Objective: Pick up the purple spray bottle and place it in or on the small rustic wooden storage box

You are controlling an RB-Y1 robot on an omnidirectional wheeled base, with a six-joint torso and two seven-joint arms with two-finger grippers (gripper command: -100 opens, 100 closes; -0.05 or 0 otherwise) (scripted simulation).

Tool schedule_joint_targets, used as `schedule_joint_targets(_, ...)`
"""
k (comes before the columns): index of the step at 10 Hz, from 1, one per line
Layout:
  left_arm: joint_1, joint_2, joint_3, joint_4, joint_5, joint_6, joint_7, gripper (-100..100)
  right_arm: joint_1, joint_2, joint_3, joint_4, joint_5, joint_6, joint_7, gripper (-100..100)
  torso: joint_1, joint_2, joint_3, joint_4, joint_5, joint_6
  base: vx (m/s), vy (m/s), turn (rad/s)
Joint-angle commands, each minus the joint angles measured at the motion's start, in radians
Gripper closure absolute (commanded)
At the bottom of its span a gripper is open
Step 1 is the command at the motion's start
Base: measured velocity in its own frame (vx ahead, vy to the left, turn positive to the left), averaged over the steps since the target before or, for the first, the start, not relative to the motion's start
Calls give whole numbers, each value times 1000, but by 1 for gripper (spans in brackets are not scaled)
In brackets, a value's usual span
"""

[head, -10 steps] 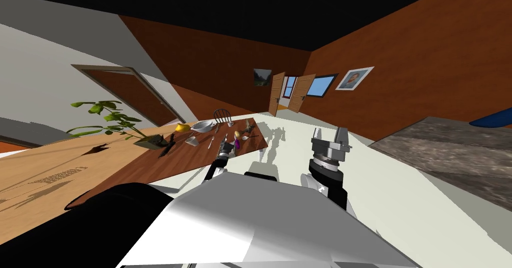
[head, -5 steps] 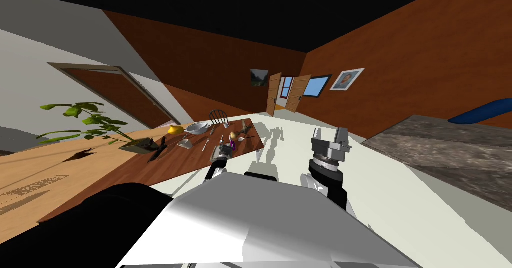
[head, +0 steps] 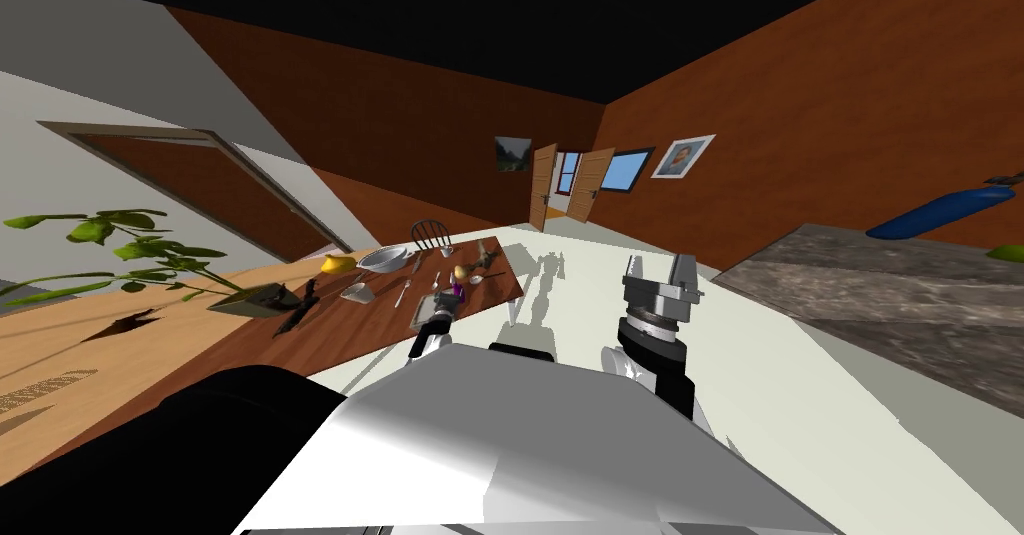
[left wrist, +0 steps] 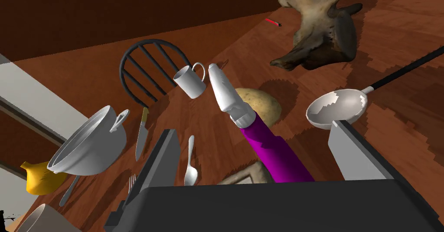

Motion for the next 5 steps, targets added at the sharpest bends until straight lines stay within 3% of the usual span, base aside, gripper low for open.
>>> schedule_joint_targets(1, -19, -2, 30, 43, 44, 6, 43, -100, 0, 0, 0, 0, 0, 0, 0, 0, 0, 0, 0, 0, 0, 0, 23, -24, -90)
schedule_joint_targets(5, -67, -18, 96, 140, 142, 12, 132, -100, 0, 0, 0, 0, 0, 0, 0, 0, 0, -1, 0, 0, 0, 0, 29, -18, -77)
